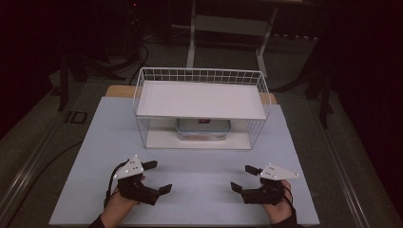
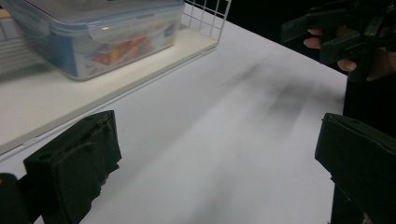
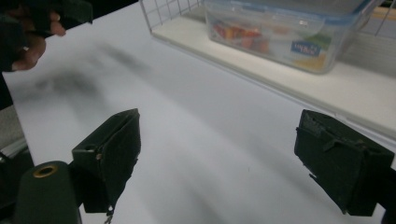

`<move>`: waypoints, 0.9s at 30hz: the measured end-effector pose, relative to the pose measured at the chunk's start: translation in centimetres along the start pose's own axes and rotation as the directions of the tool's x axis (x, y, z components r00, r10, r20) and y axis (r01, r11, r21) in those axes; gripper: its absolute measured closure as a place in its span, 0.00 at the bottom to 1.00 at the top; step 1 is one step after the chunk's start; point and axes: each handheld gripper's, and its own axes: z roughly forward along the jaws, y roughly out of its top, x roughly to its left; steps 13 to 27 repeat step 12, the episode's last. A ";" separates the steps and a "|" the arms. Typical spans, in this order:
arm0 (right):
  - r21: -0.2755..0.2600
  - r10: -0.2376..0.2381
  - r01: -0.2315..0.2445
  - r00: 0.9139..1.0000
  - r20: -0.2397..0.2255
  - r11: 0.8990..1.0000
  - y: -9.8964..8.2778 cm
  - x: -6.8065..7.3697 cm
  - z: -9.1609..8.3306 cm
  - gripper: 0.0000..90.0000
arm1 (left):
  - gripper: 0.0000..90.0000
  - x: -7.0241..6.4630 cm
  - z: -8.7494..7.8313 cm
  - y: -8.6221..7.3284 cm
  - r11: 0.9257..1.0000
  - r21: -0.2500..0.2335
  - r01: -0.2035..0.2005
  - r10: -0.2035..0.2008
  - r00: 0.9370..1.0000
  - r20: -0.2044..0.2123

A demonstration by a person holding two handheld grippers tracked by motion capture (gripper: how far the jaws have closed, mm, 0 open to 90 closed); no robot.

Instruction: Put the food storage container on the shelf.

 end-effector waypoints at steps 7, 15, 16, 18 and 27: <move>0.020 0.008 -0.008 1.000 0.006 1.000 -1.1 -0.2 -0.7 0.16 | 0.00 0.1 0.5 -0.3 1.000 0.012 -0.005 0.005 1.000 -0.001; 0.034 0.004 -0.004 1.000 0.017 0.999 -1.3 -0.4 -0.4 0.16 | 0.00 0.1 0.6 -0.4 1.000 0.015 -0.003 0.003 1.000 0.006; 0.034 0.004 -0.004 1.000 0.017 0.999 -1.3 -0.4 -0.4 0.16 | 0.00 0.1 0.6 -0.4 1.000 0.015 -0.003 0.003 1.000 0.006; 0.034 0.004 -0.004 1.000 0.017 0.999 -1.3 -0.4 -0.4 0.16 | 0.00 0.1 0.6 -0.4 1.000 0.015 -0.003 0.003 1.000 0.006; 0.034 0.004 -0.004 1.000 0.017 0.999 -1.3 -0.4 -0.4 0.16 | 0.00 0.1 0.6 -0.4 1.000 0.015 -0.003 0.003 1.000 0.006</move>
